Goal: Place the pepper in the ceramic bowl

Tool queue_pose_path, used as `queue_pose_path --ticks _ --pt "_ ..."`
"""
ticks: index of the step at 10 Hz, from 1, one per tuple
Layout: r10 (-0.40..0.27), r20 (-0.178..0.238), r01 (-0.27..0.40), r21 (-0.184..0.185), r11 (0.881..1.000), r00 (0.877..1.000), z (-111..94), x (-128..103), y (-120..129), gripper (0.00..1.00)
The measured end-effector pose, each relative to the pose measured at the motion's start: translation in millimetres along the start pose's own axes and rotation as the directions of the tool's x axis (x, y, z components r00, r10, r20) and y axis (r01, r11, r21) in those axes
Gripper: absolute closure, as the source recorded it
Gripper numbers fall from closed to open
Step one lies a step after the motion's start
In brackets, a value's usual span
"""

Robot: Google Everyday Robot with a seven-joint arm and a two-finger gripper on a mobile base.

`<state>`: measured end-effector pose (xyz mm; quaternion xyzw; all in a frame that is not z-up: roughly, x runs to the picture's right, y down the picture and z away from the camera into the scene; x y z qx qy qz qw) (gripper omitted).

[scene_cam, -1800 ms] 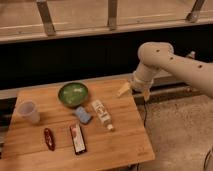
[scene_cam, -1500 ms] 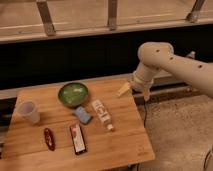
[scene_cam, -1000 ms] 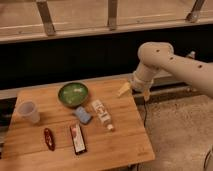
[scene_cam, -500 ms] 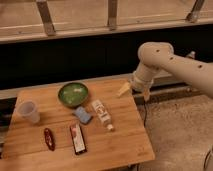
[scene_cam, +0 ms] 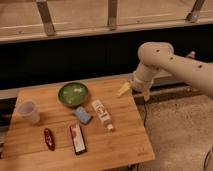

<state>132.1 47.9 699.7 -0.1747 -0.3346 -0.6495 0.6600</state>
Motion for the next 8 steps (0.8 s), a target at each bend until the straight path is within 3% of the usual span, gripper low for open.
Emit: queue_pose_path --ticks 6,8 --pt "0.011 -0.014 -0.011 -0.017 1.0 1.0 -2 4 0 0.2" --pt "0.0 -0.019 0.0 -0.021 1.0 1.0 -1 14 -15 0.2"
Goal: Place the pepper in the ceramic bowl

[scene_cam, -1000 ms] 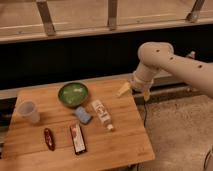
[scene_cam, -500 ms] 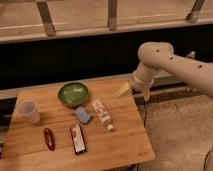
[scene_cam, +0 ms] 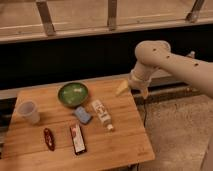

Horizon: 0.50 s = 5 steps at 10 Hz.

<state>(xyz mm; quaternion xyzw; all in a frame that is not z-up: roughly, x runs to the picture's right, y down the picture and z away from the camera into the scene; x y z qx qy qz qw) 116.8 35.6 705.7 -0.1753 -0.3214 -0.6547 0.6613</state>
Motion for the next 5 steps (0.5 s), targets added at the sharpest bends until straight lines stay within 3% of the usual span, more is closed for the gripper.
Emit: queue_pose_path --ticks 3,5 --pt "-0.08 0.0 0.08 0.009 0.997 0.997 8 19 -63 0.2" --pt "-0.186 0.015 0.185 0.043 0.982 0.982 18 17 -135 0.2"
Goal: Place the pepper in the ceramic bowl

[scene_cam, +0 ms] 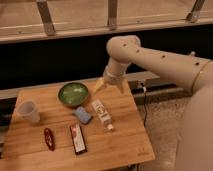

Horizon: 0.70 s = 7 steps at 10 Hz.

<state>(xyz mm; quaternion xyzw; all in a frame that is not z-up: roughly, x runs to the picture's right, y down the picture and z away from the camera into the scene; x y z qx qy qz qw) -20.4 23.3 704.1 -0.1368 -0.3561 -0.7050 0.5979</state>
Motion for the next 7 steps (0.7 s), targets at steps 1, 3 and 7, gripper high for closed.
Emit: queue_pose_path --ticks 1,3,7 --pt "-0.024 0.002 0.024 0.01 1.0 1.0 2.1 0.2 -15.5 0.2" --pt "-0.022 0.006 0.022 0.005 1.0 1.0 1.9 -1.9 -12.8 0.2" --pt "-0.023 0.005 0.023 0.007 1.0 1.0 2.3 -1.5 -14.1 0.2"
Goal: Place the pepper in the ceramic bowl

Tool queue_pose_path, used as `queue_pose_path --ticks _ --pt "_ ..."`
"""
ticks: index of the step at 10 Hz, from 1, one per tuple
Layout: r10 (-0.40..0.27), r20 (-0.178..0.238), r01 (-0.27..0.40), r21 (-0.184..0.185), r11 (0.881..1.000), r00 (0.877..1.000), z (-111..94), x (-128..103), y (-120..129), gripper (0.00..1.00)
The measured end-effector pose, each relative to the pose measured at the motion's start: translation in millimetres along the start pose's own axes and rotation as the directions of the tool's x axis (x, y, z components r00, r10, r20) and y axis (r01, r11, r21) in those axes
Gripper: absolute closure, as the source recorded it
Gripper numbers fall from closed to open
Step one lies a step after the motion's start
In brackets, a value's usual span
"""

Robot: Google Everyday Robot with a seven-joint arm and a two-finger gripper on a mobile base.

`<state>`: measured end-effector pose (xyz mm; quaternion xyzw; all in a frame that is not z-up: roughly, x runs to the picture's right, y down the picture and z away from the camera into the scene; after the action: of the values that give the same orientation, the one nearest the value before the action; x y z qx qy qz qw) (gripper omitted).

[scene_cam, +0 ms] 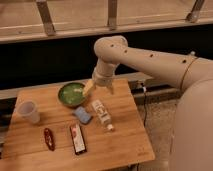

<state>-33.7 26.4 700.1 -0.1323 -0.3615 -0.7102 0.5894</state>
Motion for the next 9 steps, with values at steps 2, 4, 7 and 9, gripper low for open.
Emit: queue_pose_path --ticks 2,4,7,9 --pt "-0.025 0.014 0.024 0.008 1.0 1.0 6 -1 -5 0.2" --pt "-0.082 0.032 0.081 0.026 0.996 0.996 21 -8 -29 0.2" --pt "-0.195 0.053 0.19 0.092 0.977 0.979 50 -35 -96 0.2" --pt "-0.275 0.062 0.264 0.143 0.954 0.959 65 -46 -140 0.2"
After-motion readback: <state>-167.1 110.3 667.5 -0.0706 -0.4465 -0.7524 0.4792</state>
